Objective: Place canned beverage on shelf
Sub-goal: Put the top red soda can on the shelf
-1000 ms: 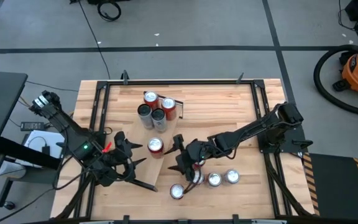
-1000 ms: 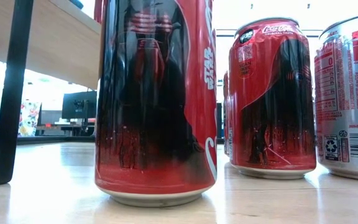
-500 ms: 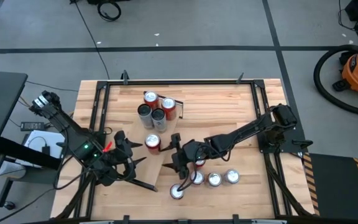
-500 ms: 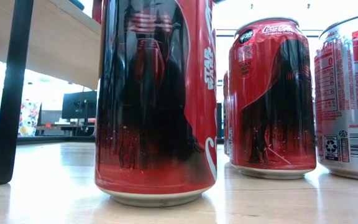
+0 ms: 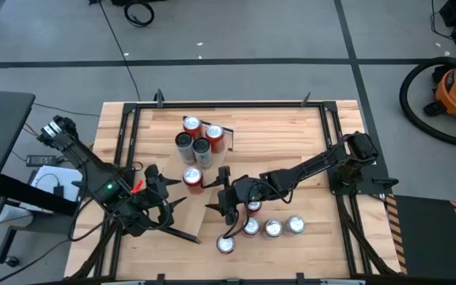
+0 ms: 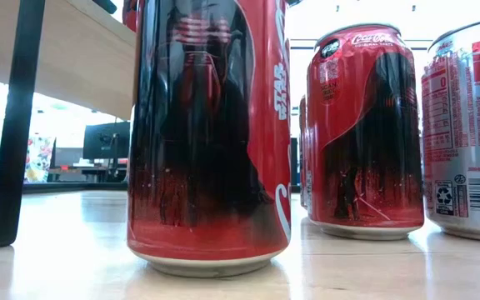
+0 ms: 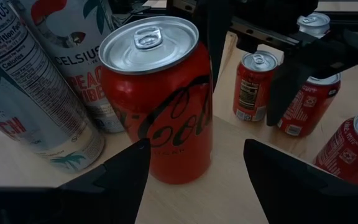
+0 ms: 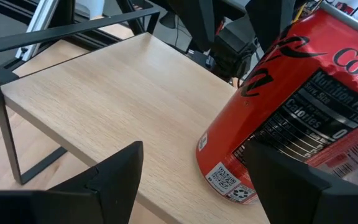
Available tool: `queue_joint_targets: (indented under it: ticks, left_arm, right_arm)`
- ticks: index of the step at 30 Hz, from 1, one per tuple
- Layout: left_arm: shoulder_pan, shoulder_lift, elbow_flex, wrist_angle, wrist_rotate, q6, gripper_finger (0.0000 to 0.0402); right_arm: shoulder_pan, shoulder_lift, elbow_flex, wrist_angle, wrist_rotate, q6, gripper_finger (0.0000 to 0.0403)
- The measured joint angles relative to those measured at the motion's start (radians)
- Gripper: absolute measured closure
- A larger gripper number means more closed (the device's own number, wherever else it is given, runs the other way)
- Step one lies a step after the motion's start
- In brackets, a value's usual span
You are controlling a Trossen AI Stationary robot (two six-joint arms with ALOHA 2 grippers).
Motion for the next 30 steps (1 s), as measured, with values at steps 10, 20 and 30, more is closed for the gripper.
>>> queue_joint_targets:
  ticks: [10,20,30]
  left_arm:
    - [0.000,0.000,0.000,0.008,0.000,-0.002,0.0132]
    - [0.000,0.000,0.000,0.008,0.000,-0.002,0.0132]
    - [0.000,0.000,0.000,0.008,0.000,-0.002,0.0132]
  right_arm:
    - [0.001,-0.005,0.000,-0.016,0.004,0.001,0.0114]
    - [0.002,-0.005,0.000,-0.009,0.036,0.018,0.0134]
    - [0.002,-0.005,0.000,0.000,0.029,0.057,0.0142]
